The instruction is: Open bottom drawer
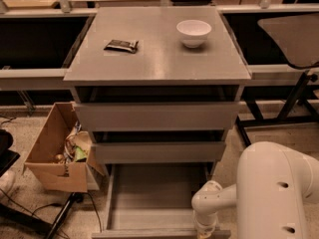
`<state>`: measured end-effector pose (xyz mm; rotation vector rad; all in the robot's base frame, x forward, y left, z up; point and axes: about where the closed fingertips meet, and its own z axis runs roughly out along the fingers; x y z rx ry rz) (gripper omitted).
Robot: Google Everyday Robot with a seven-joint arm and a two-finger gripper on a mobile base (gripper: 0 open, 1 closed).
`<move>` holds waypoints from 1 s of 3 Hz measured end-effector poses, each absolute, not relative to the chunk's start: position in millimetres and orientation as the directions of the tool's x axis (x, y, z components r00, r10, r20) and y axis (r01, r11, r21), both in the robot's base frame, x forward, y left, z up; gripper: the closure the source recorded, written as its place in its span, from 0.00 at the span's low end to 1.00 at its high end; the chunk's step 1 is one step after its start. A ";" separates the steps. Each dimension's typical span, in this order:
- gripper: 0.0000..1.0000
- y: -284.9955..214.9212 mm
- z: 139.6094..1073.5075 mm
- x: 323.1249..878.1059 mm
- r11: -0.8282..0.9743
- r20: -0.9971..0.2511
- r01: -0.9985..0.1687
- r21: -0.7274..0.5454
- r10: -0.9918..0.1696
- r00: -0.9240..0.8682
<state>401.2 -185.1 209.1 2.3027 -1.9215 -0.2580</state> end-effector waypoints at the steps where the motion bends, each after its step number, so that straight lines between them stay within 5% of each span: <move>1: 1.00 -182.2 213.3 403.0 -0.196 -0.063 -0.961 0.195 -0.980 0.187; 3: 1.00 -189.5 221.0 342.3 -0.261 -0.122 -0.935 0.242 -0.964 0.237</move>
Offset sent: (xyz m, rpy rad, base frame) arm -0.2720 -0.0458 0.0244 0.1356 0.3099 0.2191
